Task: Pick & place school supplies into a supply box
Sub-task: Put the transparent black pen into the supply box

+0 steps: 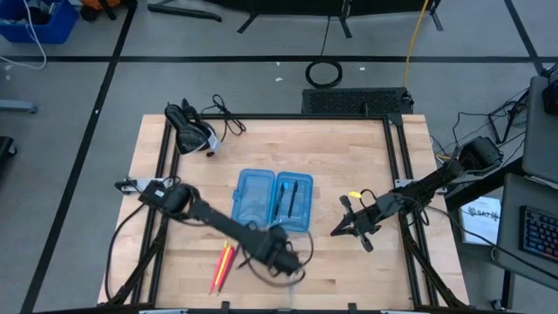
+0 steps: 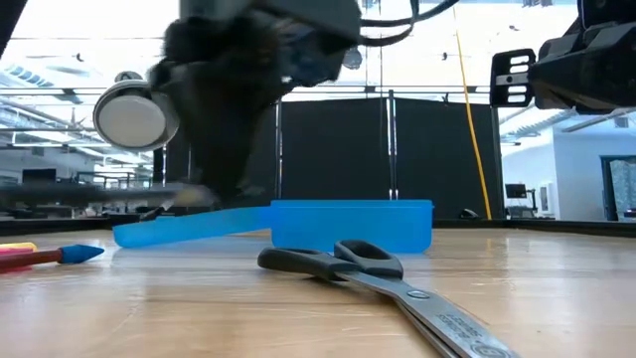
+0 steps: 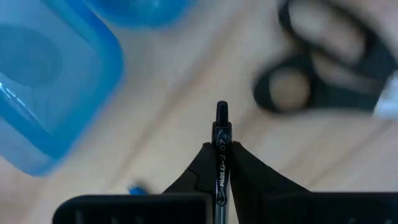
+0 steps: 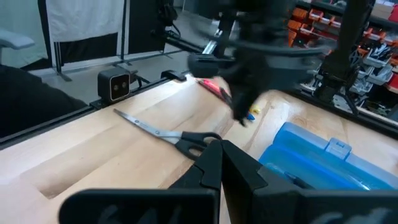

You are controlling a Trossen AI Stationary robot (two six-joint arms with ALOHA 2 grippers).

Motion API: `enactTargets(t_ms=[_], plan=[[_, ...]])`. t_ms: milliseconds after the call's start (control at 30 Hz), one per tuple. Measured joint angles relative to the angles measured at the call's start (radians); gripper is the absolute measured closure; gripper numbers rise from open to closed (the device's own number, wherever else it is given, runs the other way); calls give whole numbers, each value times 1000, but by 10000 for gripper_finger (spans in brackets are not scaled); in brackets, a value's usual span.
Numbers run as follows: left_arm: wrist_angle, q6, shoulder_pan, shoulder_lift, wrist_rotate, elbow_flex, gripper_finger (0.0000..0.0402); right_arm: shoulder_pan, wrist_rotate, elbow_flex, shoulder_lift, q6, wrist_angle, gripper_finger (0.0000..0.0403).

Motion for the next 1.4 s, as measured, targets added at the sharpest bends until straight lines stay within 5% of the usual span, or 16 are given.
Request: enactTargets(t_ms=[333,667,967,1267,1400], plan=[[77,16,243,-198,-109,4,378,0,0,1,0,25,15,403],[389,30,430,-161,-102,-49,378,0,0,1,0,27,26,403],[571,-20,457,-136,-100,-224,379,0,-1,0,0,25,36,403],[572,-48,457,-136,-86,-320,378,0,-1,0,0,23,55,403],[582,-27,456,-136,-69,-323,346,0,-1,0,0,29,54,403]])
